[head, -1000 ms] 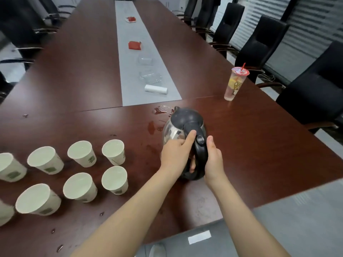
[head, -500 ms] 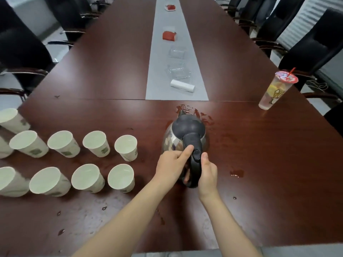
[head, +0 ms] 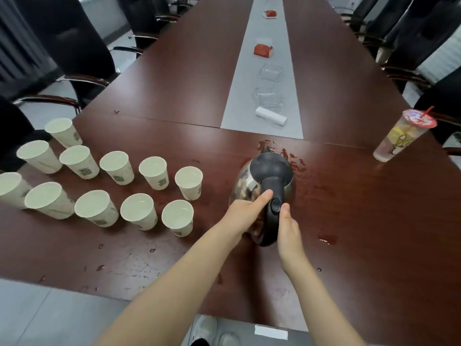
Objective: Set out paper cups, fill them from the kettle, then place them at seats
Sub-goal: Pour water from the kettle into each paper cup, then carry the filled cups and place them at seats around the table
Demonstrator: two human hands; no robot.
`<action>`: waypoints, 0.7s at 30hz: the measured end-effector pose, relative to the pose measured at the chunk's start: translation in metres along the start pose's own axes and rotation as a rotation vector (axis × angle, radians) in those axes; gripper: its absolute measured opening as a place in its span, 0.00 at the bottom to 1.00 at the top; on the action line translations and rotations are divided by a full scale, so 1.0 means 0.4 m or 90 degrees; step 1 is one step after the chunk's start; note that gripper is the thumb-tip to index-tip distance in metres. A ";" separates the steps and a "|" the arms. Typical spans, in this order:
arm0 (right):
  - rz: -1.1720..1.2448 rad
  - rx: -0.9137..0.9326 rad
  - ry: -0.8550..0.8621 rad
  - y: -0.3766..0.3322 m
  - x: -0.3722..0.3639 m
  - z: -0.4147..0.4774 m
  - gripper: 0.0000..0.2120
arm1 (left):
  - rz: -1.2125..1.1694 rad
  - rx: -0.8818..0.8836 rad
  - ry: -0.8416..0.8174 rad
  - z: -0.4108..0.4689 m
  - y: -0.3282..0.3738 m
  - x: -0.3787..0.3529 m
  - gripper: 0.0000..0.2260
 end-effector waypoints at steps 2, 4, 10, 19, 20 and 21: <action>-0.057 -0.017 -0.018 -0.005 0.008 0.001 0.20 | -0.052 0.037 -0.015 -0.010 -0.002 -0.008 0.20; -0.148 -0.023 -0.033 -0.012 0.018 0.005 0.21 | -0.069 0.064 -0.030 -0.022 -0.003 -0.011 0.23; -0.441 -0.057 -0.028 -0.052 0.035 -0.037 0.26 | 0.035 -0.001 0.020 -0.052 0.013 0.066 0.23; -0.486 0.072 0.210 -0.169 -0.041 -0.219 0.14 | -0.017 -0.150 0.136 -0.151 -0.077 0.376 0.13; -0.444 0.082 0.185 -0.157 -0.072 -0.219 0.13 | -0.023 -0.165 0.172 -0.167 -0.090 0.419 0.12; -0.390 0.080 0.147 -0.135 -0.113 -0.212 0.11 | -0.022 -0.182 0.211 -0.181 -0.105 0.467 0.11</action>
Point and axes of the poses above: each hand's wrist, its own z-axis towards the middle knuckle, its own x-axis out of the back of the hand, y = z × x, the point moved 7 cm from there along z, towards the middle knuckle, and after that the axes turned 5 degrees about -y, right-handed, at the moved point
